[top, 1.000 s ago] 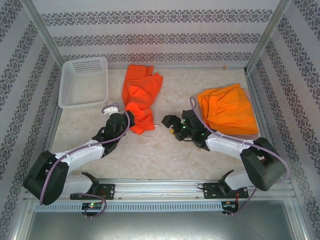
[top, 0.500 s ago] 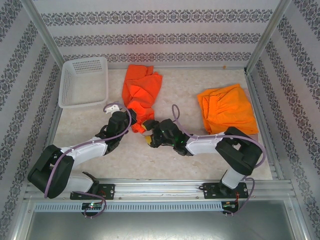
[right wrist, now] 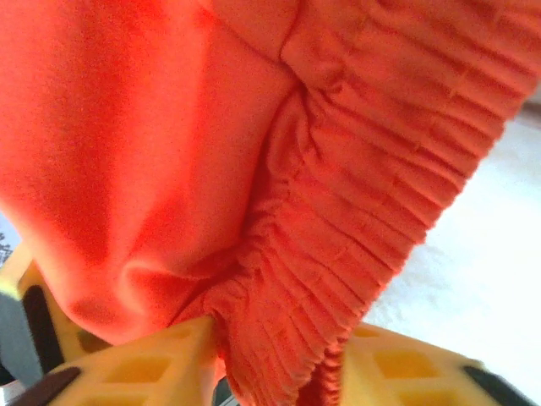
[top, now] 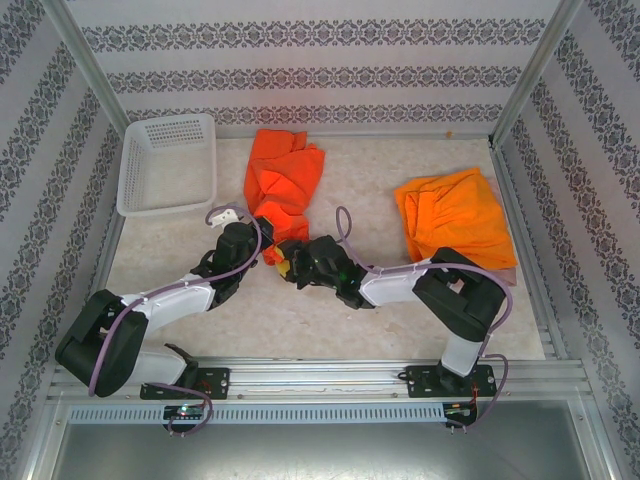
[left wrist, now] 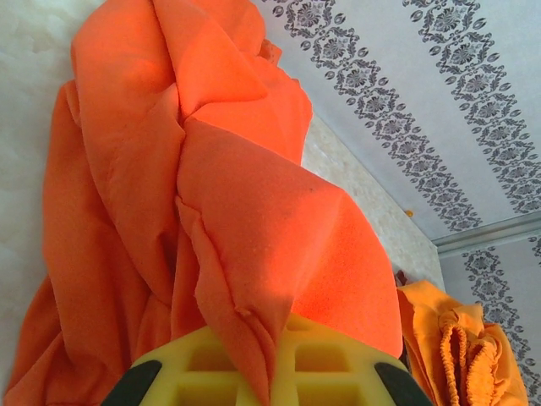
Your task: Fold and stack the shorts
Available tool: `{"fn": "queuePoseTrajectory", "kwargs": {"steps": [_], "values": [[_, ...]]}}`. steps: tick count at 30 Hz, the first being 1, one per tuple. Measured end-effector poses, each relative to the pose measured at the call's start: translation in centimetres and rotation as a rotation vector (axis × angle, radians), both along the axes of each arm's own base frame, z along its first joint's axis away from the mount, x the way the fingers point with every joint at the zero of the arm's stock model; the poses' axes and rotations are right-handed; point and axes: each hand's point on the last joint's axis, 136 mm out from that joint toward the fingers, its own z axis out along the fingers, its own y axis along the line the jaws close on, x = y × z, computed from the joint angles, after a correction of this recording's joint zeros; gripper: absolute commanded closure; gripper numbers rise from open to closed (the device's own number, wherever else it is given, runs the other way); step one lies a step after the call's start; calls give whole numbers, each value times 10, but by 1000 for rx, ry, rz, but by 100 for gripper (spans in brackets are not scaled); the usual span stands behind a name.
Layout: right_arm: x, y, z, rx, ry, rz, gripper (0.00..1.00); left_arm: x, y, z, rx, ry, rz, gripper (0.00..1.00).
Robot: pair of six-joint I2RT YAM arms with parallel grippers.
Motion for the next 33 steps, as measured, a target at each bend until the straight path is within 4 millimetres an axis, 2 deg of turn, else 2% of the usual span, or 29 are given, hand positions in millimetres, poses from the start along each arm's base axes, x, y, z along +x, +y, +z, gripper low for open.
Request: {"fn": "queuePoseTrajectory", "kwargs": {"steps": [3, 5, 7, 10, 13, 18, 20, 24, 26, 27, 28, 30, 33], "values": [[4, -3, 1, 3, -5, -16, 93, 0, -1, 1, -12, 1, -4, 100], [11, -8, 3, 6, -21, -27, 100, -1, -2, 2, -16, -1, -9, 98], [18, -16, 11, 4, -49, -36, 100, -1, -1, 5, -23, -5, -15, 98], [30, -32, 37, 8, -120, -27, 100, 5, 3, 16, -37, -18, -18, 98], [39, -48, 72, 23, -208, 0, 100, 19, -1, 50, -53, -67, -48, 100], [59, -67, 130, 17, -360, 61, 100, 40, -16, 125, -73, -200, -140, 100], [62, -71, 146, -5, -409, 89, 100, 46, -21, 143, -69, -233, -170, 100], [69, -83, 168, -100, -493, 152, 100, 57, -32, 159, -47, -262, -235, 92], [77, -94, 177, -159, -529, 176, 100, 63, -35, 162, -39, -262, -257, 80], [84, -103, 181, -196, -544, 175, 100, 67, -33, 164, -35, -265, -256, 68], [93, -116, 186, -241, -559, 169, 100, 71, -28, 166, -30, -268, -250, 62], [113, -141, 204, -336, -606, 153, 100, 78, -15, 170, -24, -277, -227, 55], [145, -167, 243, -476, -714, 147, 100, 85, 2, 176, -17, -291, -192, 43]]}}
